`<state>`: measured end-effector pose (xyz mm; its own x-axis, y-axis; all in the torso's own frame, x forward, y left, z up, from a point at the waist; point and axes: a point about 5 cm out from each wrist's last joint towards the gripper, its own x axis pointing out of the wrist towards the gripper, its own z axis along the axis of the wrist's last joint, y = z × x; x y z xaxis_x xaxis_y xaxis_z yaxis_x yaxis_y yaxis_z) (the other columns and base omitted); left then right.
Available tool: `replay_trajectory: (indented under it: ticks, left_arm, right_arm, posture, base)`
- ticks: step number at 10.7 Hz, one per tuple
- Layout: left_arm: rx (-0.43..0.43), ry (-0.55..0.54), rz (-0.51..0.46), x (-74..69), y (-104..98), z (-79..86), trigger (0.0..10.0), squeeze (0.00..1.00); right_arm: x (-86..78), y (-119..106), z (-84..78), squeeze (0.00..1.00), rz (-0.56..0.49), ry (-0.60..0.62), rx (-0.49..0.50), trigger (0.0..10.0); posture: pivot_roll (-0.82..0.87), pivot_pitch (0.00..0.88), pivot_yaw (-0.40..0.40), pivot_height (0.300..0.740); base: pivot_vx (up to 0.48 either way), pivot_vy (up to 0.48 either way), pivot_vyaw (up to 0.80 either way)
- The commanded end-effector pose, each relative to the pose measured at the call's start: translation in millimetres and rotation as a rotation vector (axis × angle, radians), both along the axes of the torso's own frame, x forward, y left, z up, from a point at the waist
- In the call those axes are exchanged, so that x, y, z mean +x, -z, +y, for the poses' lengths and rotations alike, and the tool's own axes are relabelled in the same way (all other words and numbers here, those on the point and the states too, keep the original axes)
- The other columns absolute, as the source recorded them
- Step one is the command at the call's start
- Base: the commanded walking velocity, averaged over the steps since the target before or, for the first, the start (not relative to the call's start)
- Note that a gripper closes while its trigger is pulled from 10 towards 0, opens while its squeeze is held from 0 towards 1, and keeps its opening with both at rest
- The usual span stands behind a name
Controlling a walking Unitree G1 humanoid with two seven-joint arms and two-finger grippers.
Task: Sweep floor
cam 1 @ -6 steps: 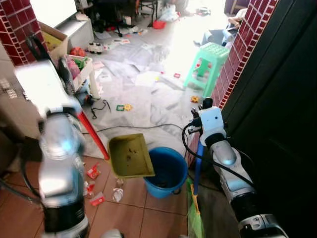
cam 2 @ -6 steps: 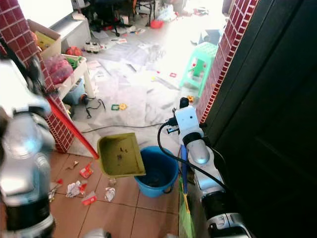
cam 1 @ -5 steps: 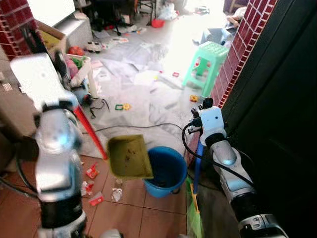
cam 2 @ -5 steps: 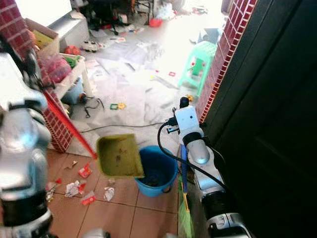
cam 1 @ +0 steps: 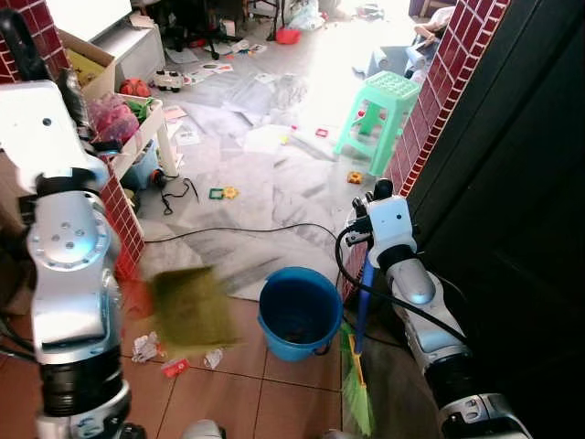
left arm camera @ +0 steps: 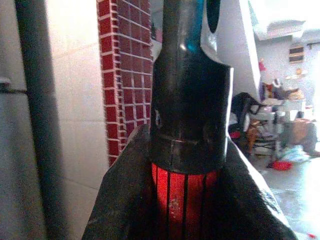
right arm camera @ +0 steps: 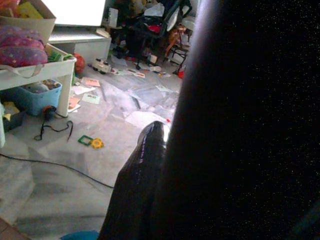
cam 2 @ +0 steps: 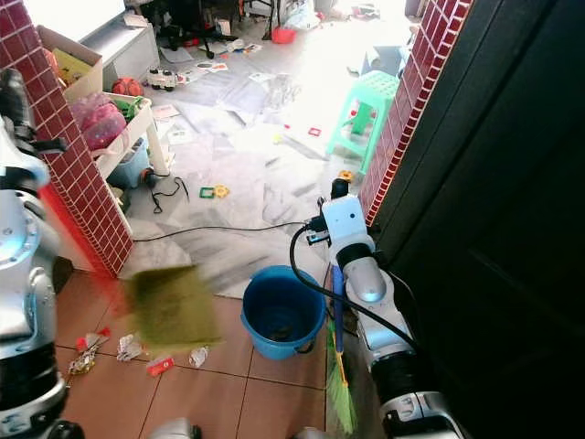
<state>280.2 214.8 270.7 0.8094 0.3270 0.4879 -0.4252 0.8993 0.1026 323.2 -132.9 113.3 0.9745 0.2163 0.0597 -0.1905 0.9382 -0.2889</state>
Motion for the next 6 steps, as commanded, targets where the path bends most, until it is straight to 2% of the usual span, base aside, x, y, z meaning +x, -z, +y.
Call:
replay_trajectory:
  ticks: [1,2,4,6]
  left_arm:
    - [0.039,0.022,-0.05,-2.9,-10,-6.0,10.0,0.0]
    - [0.034,0.041,0.046,0.2,10,-11.1,10.0,0.0]
    - [0.032,0.041,0.276,-0.6,68,-19.2,10.0,0.0]
    - [-0.057,0.084,0.426,-9.9,119,-24.7,10.0,0.0]
  right_arm:
    - [3.0,-5,-1.1,0.0,-0.026,0.002,-0.014,10.0]
    - [4.3,-5,0.2,0.0,-0.026,0.002,-0.012,10.0]
    - [2.6,0,1.0,0.0,0.0,-0.002,-0.008,10.0]
    - [1.0,1,2.4,0.0,0.008,-0.005,-0.025,10.0]
  posture:
    - [0.01,0.0,-0.076,0.74]
    - [0.01,0.0,-0.078,0.74]
    - [0.02,0.0,-0.091,0.74]
    - [0.01,0.0,-0.101,0.74]
  base:
    - [0.0,0.0,0.0]
    - [0.0,0.0,0.0]
    - [0.0,0.0,0.0]
    - [0.0,0.0,0.0]
